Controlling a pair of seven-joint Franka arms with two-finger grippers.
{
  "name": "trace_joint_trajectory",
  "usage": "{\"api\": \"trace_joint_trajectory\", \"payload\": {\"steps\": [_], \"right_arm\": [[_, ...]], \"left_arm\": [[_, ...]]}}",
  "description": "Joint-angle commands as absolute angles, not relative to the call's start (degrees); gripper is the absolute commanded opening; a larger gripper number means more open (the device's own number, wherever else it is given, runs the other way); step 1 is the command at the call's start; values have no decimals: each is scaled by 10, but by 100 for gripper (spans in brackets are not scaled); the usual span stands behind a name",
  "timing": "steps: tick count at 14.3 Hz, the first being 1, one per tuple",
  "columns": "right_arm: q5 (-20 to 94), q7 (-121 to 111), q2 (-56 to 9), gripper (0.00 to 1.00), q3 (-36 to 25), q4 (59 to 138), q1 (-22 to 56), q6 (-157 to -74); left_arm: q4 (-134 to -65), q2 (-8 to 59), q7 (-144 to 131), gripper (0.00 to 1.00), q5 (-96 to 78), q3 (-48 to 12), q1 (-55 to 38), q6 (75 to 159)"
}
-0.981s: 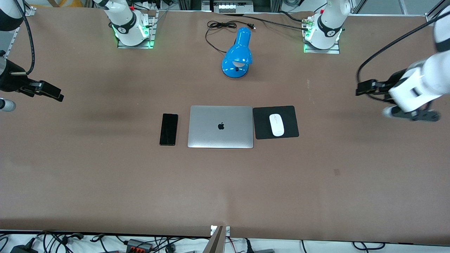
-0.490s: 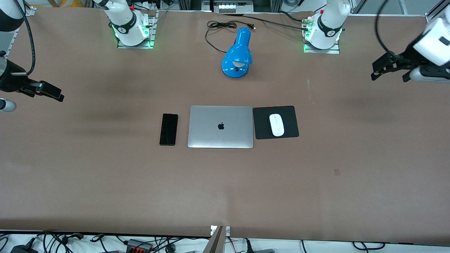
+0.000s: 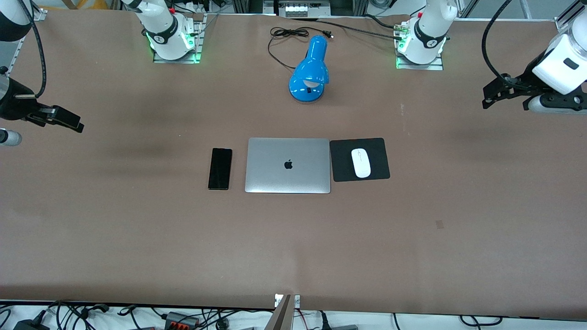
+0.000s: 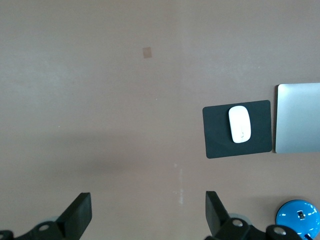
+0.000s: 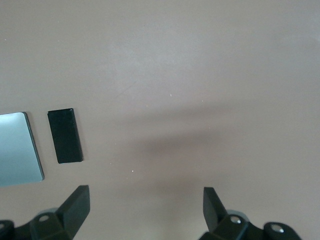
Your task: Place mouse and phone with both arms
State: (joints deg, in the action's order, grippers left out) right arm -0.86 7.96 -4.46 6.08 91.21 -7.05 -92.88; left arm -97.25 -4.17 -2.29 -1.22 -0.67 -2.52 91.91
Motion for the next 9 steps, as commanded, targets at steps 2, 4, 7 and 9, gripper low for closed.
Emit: {"api": "trace_joint_trajectory", "payload": {"steps": [2, 4, 7, 9], "right_arm": [[-14, 72, -47, 100, 63, 901, -70, -918], [-14, 72, -47, 100, 63, 901, -69, -918], [-13, 72, -47, 100, 63, 901, -69, -918], [-13, 71, -47, 100, 63, 901, -69, -918]], "left_arm": [[-944, -16, -26, 100, -30, 0, -24, 918], [-937, -13, -28, 100, -29, 0, -25, 916], [-936, -10, -43, 100, -29, 0, -25, 913], [-936, -10, -44, 100, -29, 0, -25, 913]]}}
